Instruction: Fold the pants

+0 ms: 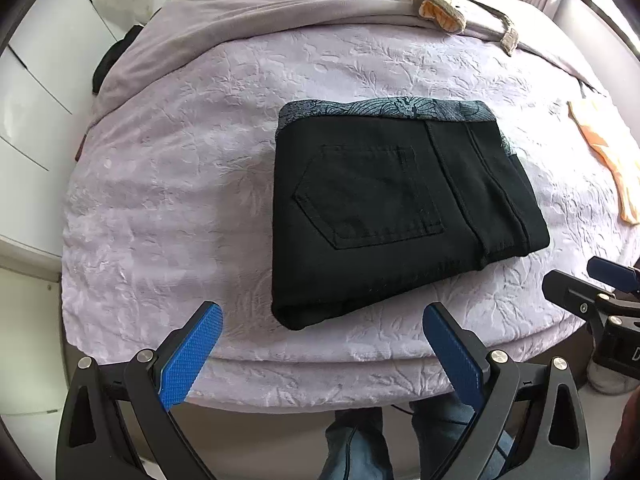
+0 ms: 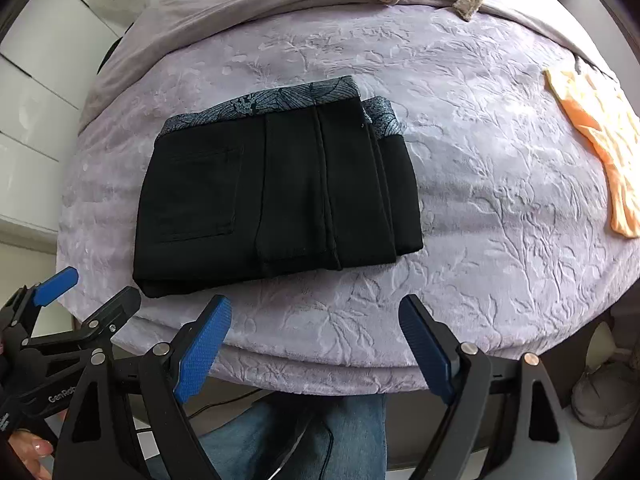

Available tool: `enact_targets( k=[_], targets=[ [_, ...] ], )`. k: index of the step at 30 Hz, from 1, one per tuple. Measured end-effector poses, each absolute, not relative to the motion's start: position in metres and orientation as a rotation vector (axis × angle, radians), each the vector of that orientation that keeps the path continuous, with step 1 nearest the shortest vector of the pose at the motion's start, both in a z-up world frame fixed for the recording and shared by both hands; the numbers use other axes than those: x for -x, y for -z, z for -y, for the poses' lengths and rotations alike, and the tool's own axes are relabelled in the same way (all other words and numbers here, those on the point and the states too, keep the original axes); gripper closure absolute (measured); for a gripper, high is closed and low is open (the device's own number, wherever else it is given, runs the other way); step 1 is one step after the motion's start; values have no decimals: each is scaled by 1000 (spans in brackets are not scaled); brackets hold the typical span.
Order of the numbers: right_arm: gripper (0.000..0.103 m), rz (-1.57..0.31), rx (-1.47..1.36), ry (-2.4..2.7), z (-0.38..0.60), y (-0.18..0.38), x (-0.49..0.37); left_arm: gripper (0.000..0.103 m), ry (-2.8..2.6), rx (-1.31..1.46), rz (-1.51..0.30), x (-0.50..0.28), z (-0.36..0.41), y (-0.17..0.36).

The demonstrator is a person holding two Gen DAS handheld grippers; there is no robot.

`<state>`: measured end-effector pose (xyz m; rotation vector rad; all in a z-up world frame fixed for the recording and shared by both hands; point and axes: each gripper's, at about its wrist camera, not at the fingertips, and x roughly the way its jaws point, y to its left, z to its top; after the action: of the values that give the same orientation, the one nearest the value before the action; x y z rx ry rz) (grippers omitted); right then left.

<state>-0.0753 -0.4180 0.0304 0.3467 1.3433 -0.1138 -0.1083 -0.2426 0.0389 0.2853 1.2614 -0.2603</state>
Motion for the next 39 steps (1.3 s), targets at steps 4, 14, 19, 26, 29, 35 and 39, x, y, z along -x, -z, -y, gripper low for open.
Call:
enact_targets(
  k=[4, 14, 19, 26, 29, 35, 39],
  targets=[
    [15, -1335, -346, 130, 413, -32, 79, 2, 261, -279, -1263, 110, 237, -41],
    [15, -1332, -310, 141, 401, -42, 78, 2, 262, -242, -1256, 107, 231, -47],
    [15, -1323, -283, 147, 400, -49, 74, 2, 262, -241, -1245, 107, 233, -50],
    [15, -1324, -267, 145, 397, -51, 72, 2, 249, -238, -1252, 106, 231, -49],
    [15, -1326, -272, 144, 396, -50, 72, 2, 246, -237, -1253, 105, 230, -49],
    [15, -1328, -270, 145, 395, -49, 72, 2, 246, -245, -1249, 105, 232, -49],
    [15, -1328, -266, 144, 395, -49, 72, 2, 247, -246, -1246, 105, 232, -50]
  ],
)
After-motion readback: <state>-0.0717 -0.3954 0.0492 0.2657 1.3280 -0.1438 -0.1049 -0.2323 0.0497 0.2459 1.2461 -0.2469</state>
